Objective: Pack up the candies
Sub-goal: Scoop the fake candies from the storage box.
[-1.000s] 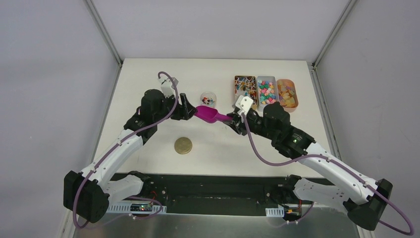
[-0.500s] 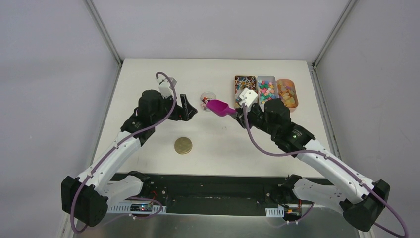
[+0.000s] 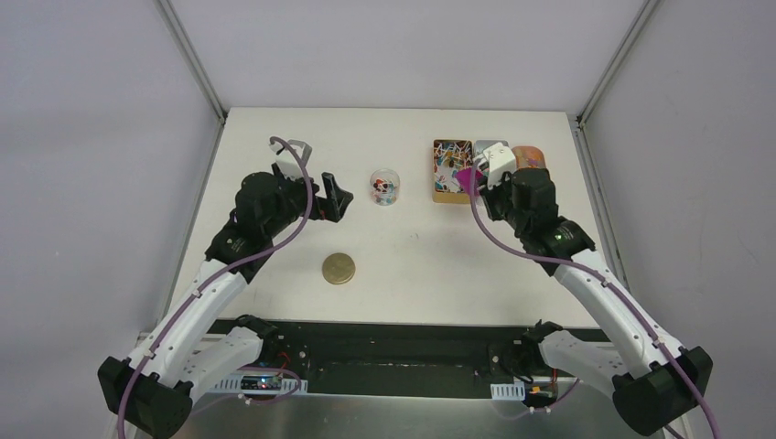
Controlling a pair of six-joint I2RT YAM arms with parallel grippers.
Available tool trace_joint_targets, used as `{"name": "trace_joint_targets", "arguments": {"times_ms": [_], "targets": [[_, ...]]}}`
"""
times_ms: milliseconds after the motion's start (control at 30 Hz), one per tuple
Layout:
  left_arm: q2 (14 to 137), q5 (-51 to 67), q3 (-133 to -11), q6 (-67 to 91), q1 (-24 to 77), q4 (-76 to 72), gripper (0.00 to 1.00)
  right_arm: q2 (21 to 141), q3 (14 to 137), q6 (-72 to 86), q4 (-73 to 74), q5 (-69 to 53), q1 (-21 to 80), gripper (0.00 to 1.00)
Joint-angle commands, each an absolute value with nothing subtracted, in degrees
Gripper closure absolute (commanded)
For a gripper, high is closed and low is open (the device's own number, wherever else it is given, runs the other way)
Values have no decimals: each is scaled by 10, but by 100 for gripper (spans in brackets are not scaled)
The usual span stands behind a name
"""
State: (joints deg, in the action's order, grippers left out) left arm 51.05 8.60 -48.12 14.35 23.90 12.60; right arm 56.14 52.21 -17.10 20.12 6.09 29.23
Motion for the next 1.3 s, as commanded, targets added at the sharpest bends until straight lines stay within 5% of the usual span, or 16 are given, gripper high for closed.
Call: {"name": "trace_joint_targets", "arguments": {"times_ms": [0,533,1267], "targets": [[478,44,-467,113,236,117,1,580,565,-180,223,137,235,100],[441,15,-432,101,236,105,1,723,692,-186,356,126,61,100],[425,3,-429,97,236,106,1,849,711,-196,338,124,34,100]]}}
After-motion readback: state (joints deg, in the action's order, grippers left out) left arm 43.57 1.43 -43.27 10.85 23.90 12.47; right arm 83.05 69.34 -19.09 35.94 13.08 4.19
